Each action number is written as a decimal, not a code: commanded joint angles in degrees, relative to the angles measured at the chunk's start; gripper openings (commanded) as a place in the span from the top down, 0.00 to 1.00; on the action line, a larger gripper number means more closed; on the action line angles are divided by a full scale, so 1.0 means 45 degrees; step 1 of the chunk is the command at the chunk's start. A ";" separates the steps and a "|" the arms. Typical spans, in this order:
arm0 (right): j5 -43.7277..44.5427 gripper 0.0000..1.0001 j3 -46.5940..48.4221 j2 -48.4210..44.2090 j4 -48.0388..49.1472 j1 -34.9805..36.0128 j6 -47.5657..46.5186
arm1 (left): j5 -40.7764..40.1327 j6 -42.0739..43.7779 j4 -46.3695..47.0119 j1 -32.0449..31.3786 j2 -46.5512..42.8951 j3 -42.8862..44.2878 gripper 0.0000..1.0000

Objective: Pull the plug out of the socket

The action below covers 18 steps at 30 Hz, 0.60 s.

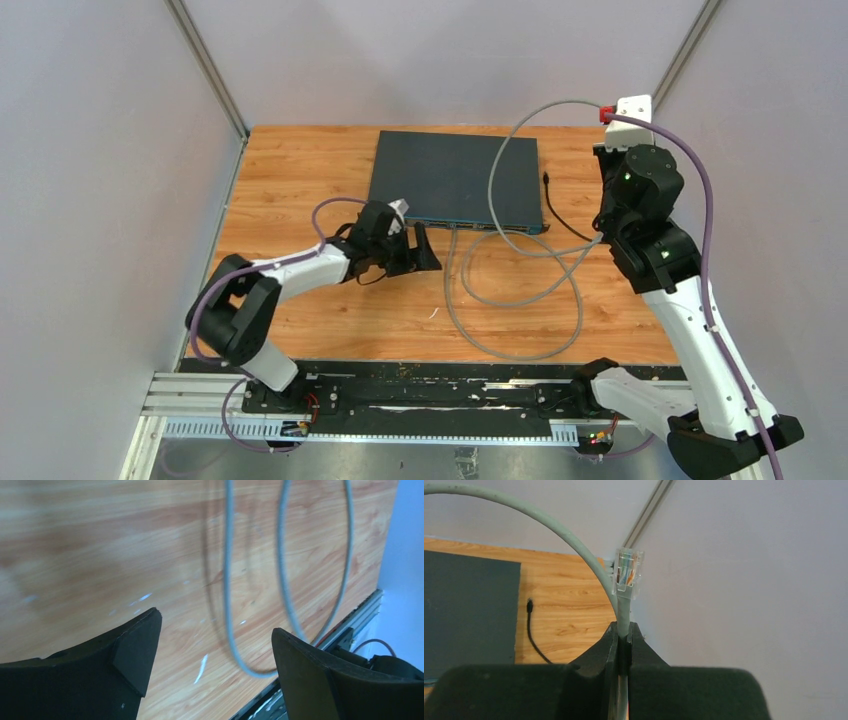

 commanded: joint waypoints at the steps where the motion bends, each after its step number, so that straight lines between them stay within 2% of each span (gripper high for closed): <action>1: -0.0490 1.00 -0.0799 -0.0440 -0.0153 -0.0174 0.1461 | 0.0122 -0.1402 0.1916 -0.0712 0.1386 0.1124 0.13; 4: -0.0482 1.00 -0.1387 -0.0420 -0.0224 -0.0173 0.1711 | 0.0604 -0.2211 0.2809 -0.0804 0.2331 0.1401 0.13; 13: -0.1182 1.00 -0.2355 -0.0410 -0.0463 -0.0182 0.2615 | 0.1397 -0.1665 0.2827 -0.1722 0.4695 0.1882 0.14; 16: -0.1280 1.00 -0.2548 -0.0425 -0.0484 -0.0174 0.2838 | 0.1944 -0.1364 0.2838 -0.2038 0.5342 0.2198 0.26; 18: -0.1546 1.00 -0.2755 -0.0432 -0.0546 -0.0175 0.3119 | 0.2108 -0.1047 0.2822 -0.2264 0.5548 0.2537 0.46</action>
